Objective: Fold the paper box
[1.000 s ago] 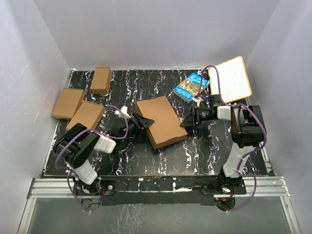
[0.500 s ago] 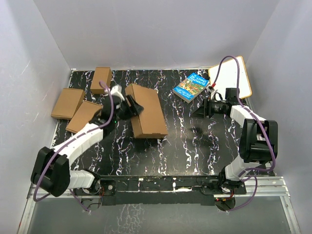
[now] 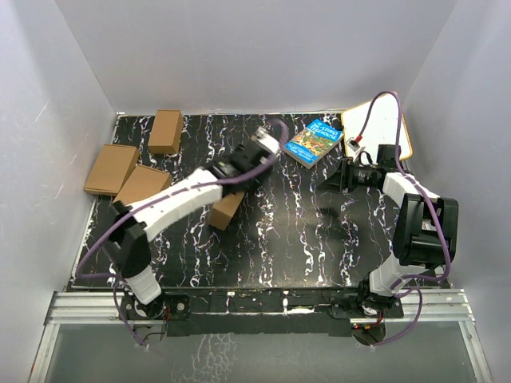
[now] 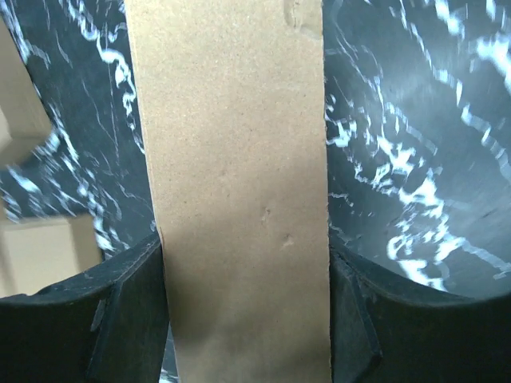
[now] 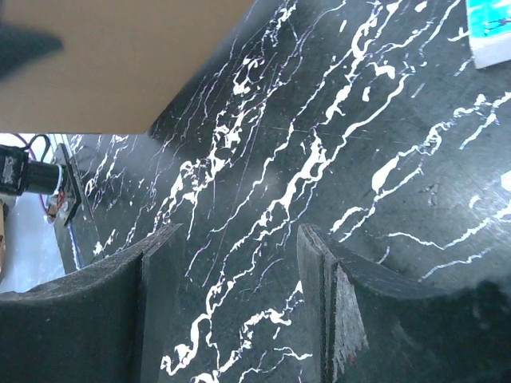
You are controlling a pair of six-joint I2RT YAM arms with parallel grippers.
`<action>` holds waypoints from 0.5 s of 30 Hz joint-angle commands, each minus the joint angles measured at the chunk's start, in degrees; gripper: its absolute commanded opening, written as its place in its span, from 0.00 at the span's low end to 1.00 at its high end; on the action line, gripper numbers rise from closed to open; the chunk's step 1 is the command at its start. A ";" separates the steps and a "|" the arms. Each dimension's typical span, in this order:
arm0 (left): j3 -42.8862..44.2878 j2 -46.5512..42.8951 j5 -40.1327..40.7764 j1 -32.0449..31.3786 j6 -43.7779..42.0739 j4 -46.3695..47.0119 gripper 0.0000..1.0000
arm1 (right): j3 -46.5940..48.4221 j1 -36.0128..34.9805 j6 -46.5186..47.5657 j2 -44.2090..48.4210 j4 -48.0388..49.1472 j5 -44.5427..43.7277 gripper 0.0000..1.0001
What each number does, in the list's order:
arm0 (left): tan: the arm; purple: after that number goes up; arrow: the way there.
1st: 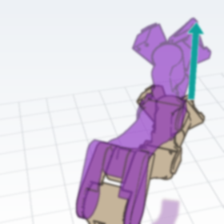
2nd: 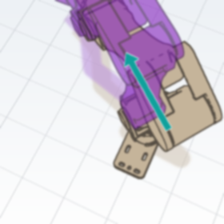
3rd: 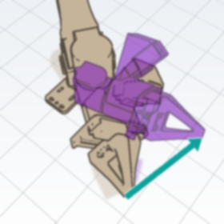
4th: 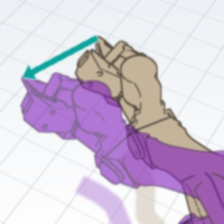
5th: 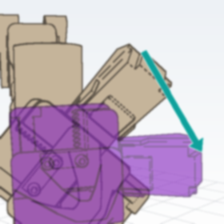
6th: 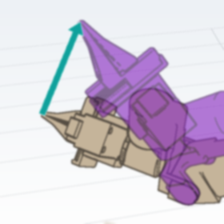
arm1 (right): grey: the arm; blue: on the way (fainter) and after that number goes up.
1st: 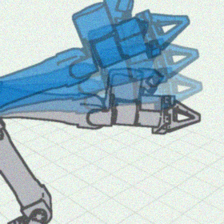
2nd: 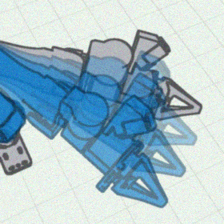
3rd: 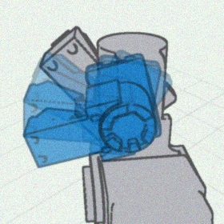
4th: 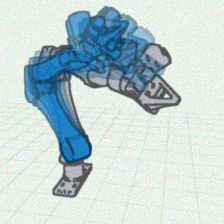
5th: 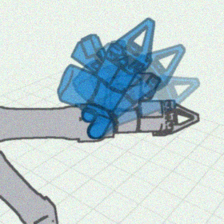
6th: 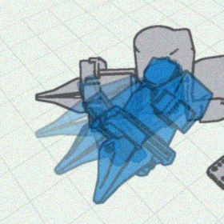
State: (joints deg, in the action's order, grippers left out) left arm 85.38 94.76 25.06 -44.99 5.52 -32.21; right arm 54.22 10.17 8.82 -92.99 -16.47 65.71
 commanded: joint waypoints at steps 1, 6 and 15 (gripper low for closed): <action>-4.96 1.49 18.05 -10.16 -28.53 10.32 0.20 | 1.12 2.38 0.41 0.85 1.81 1.44 0.63; -17.32 1.18 17.02 -16.42 -52.30 33.25 0.22 | 1.00 3.59 0.23 0.76 1.79 1.72 0.63; -33.40 1.90 6.67 -17.72 -62.36 53.11 0.65 | 0.96 4.15 0.14 1.05 1.91 1.94 0.63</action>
State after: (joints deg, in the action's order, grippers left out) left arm 57.17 98.24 38.41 -62.85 -49.63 10.87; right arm 54.22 13.78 8.71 -92.99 -16.47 65.78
